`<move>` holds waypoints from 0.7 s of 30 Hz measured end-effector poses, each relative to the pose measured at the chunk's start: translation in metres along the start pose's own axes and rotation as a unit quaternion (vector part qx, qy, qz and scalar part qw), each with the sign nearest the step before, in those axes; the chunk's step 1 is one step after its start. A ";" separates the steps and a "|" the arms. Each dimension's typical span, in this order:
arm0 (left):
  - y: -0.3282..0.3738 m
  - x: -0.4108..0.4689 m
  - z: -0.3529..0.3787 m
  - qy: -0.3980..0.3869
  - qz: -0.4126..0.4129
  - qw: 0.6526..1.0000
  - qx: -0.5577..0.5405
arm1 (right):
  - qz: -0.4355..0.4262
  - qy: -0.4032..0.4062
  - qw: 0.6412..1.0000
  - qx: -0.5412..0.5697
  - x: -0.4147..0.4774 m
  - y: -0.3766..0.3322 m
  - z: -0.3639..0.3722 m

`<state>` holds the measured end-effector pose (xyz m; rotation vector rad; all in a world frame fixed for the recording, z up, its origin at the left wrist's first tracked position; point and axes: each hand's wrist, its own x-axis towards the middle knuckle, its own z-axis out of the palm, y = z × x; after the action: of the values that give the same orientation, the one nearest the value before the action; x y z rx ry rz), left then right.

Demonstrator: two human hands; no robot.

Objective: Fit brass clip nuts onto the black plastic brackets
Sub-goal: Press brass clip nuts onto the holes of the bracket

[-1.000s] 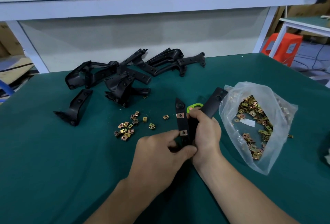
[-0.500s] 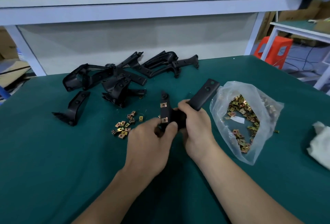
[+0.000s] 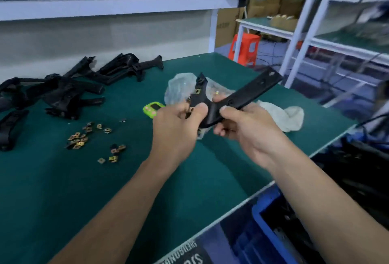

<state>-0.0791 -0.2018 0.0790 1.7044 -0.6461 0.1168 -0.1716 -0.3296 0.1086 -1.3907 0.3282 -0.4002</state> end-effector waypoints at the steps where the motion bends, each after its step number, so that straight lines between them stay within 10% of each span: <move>1: 0.009 -0.006 0.018 -0.035 -0.004 0.999 -0.004 | 0.000 0.023 1.000 0.004 -0.013 -0.002 -0.021; 8: 0.061 -0.066 0.162 -0.253 -0.050 0.965 0.037 | 0.041 0.316 0.940 0.124 -0.116 0.024 -0.137; 14: 0.061 -0.124 0.271 -0.448 -0.321 0.830 -0.089 | 0.128 0.441 0.869 0.186 -0.177 0.056 -0.218; 21: 0.082 -0.136 0.334 -0.539 -0.391 0.727 -0.170 | 0.117 0.509 0.811 0.262 -0.177 0.046 -0.329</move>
<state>-0.3208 -0.4725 0.0111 1.4144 -0.6285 -1.6089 -0.4738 -0.5315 0.0106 -0.4664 1.1603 -0.9397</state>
